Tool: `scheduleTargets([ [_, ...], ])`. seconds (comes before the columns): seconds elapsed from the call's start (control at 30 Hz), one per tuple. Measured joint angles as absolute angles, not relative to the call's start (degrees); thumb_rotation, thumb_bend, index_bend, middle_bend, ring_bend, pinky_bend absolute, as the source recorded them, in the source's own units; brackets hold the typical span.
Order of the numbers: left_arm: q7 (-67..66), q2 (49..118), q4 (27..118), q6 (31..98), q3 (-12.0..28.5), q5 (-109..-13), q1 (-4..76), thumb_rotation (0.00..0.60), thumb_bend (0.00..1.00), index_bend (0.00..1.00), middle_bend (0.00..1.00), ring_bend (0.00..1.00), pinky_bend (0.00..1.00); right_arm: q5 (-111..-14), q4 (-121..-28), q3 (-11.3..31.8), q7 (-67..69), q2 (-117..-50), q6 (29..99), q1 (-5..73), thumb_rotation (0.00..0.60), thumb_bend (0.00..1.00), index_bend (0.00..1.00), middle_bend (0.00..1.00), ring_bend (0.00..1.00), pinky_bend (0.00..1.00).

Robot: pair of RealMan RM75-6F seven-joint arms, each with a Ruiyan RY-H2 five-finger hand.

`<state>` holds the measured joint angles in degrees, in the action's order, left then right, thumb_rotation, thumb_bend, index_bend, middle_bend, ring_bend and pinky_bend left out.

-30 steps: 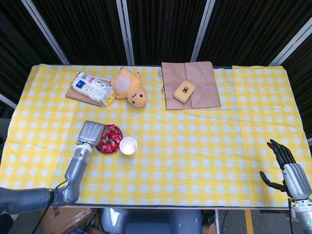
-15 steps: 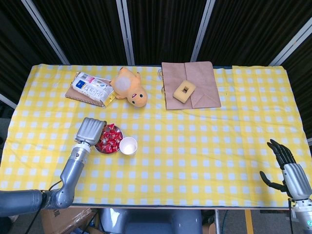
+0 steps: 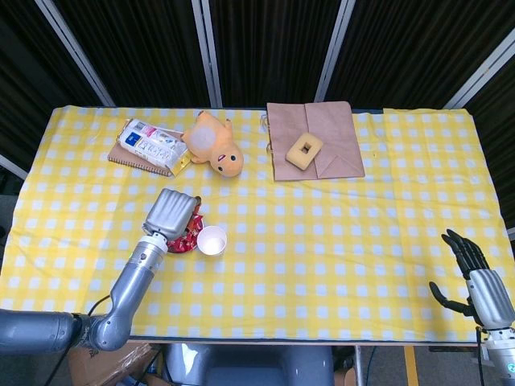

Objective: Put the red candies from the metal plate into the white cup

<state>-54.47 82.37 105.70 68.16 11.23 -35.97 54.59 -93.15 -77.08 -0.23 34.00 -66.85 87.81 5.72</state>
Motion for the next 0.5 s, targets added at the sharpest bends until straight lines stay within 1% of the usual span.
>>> scheduleTargets([
  [0.5,-57.55,89.63,103.71,69.36,9.83,-32.13,57.97,0.6,0.46,0.55,0.69,0.91,0.94,-93.33,-77.2,-0.24,34.46,-66.72,87.98,5.73,0.6,0.42,0.0,0.0,0.0,0.0],
])
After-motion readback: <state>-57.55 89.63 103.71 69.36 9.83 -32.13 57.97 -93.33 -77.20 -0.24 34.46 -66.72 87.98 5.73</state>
